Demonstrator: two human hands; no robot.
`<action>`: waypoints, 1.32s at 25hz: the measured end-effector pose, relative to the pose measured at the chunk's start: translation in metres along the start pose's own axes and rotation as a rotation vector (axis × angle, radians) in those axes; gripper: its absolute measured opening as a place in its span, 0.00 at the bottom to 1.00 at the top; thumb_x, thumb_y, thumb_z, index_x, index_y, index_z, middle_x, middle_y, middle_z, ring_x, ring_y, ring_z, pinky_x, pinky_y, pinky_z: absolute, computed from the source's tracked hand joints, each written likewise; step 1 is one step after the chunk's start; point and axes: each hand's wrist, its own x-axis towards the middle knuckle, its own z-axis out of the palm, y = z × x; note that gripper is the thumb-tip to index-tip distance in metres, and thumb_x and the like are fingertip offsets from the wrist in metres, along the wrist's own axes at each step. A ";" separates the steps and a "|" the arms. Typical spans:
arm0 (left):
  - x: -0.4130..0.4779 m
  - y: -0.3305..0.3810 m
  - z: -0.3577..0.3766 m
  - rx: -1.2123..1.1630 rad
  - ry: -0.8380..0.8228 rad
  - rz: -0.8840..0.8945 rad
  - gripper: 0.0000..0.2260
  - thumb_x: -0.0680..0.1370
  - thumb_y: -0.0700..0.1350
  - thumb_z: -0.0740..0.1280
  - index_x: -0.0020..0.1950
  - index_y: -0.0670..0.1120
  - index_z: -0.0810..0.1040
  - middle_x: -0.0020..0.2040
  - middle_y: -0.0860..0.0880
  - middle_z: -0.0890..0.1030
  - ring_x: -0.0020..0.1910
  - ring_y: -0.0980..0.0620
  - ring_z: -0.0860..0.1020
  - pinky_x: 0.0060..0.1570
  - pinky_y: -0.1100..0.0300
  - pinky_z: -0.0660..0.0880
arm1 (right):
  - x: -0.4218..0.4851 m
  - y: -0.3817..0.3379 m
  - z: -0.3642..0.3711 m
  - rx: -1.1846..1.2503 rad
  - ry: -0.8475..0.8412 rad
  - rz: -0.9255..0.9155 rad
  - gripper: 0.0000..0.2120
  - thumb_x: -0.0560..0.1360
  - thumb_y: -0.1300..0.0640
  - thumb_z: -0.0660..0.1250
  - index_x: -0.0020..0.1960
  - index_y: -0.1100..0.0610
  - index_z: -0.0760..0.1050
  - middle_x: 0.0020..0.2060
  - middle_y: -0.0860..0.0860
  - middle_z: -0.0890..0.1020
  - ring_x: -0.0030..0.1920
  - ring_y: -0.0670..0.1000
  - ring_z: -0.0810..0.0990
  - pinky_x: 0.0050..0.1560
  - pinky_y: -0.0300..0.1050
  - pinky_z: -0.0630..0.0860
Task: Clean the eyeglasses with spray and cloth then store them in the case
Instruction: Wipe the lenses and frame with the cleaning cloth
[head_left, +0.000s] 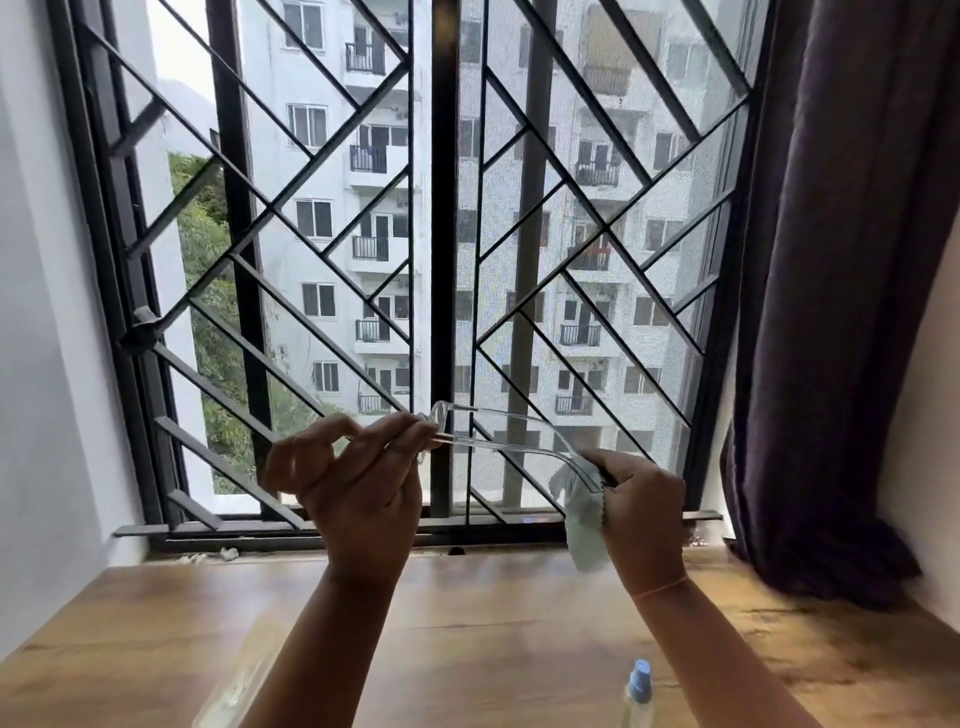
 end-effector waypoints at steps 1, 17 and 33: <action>-0.001 -0.002 0.002 0.022 0.001 0.003 0.07 0.71 0.40 0.74 0.42 0.52 0.84 0.45 0.60 0.81 0.40 0.47 0.76 0.48 0.55 0.69 | -0.001 0.004 -0.001 0.007 -0.001 0.016 0.10 0.63 0.63 0.71 0.43 0.57 0.84 0.33 0.54 0.85 0.33 0.53 0.83 0.32 0.45 0.77; -0.017 0.007 0.027 -0.020 -0.075 0.002 0.10 0.73 0.39 0.70 0.49 0.53 0.78 0.48 0.60 0.82 0.39 0.48 0.80 0.41 0.46 0.75 | 0.026 -0.075 0.008 0.338 -0.042 -0.394 0.11 0.63 0.70 0.73 0.46 0.64 0.82 0.42 0.57 0.85 0.42 0.48 0.83 0.45 0.38 0.79; -0.007 0.012 0.017 0.043 -0.024 0.015 0.02 0.76 0.45 0.68 0.46 0.53 0.78 0.42 0.58 0.83 0.43 0.51 0.73 0.32 0.37 0.73 | 0.030 -0.080 -0.010 -0.148 -0.179 -0.563 0.12 0.70 0.47 0.65 0.47 0.52 0.83 0.40 0.44 0.84 0.49 0.51 0.74 0.54 0.54 0.70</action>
